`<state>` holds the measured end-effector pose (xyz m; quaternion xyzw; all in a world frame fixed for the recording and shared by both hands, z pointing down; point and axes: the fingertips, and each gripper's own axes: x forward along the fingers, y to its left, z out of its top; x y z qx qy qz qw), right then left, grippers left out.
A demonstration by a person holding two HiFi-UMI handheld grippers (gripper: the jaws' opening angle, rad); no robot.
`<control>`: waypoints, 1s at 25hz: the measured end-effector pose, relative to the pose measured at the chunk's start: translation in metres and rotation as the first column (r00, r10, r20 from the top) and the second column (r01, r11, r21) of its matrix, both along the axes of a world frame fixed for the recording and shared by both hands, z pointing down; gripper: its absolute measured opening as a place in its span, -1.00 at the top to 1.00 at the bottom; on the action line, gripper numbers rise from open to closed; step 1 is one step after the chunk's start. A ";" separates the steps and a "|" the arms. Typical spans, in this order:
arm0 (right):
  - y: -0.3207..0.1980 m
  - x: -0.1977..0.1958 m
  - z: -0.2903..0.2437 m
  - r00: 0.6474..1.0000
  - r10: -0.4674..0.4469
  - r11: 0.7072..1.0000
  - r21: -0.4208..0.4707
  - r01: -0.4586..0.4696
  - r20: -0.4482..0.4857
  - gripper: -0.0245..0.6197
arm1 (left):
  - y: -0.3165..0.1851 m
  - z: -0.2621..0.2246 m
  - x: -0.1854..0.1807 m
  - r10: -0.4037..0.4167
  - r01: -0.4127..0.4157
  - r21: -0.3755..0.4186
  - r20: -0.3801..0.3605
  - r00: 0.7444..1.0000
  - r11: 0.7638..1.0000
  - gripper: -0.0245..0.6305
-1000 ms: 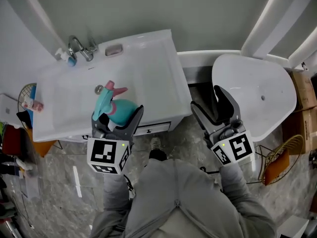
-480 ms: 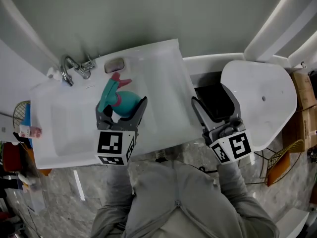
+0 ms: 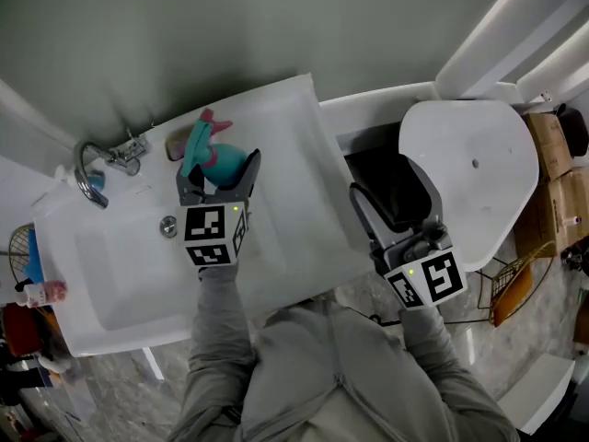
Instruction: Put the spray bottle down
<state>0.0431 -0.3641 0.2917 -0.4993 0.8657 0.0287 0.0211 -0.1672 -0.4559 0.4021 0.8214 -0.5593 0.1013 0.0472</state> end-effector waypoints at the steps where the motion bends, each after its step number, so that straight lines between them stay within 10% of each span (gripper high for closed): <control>1: -0.002 0.004 0.001 1.000 0.012 1.000 -0.003 -0.012 -0.004 -0.12 | -0.009 0.005 0.002 0.001 -0.001 -0.003 0.003 1.000 1.000 -0.40; 25: -0.066 0.041 0.017 0.990 0.130 0.990 -0.040 -0.132 -0.046 -0.11 | -0.125 0.089 0.021 -0.022 0.024 -0.060 0.026 0.999 0.998 -0.40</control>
